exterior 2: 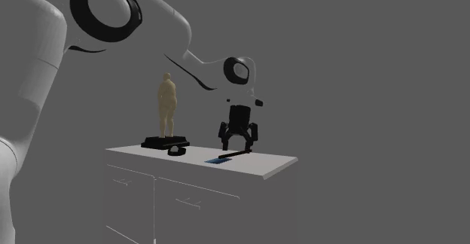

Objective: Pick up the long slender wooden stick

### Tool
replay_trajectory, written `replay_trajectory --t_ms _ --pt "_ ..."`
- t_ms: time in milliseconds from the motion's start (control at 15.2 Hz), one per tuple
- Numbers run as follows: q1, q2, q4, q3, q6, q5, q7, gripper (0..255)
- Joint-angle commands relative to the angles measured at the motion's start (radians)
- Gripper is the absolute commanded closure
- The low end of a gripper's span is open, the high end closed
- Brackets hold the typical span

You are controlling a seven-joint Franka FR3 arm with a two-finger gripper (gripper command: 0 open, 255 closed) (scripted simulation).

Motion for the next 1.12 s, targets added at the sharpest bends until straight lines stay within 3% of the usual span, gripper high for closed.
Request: replay_trajectory --t_ms 0,66,660,1056 --pt "0.0 0.003 -0.005 0.0 0.008 -0.001 0.0 0" --pt "0.0 0.002 -0.006 0.0 0.009 0.0 0.0 255" --pt "0.0 0.003 -0.005 0.0 0.008 -0.001 0.0 255" --pt "0.001 -0.006 0.063 0.001 -0.069 0.002 -0.003 255"
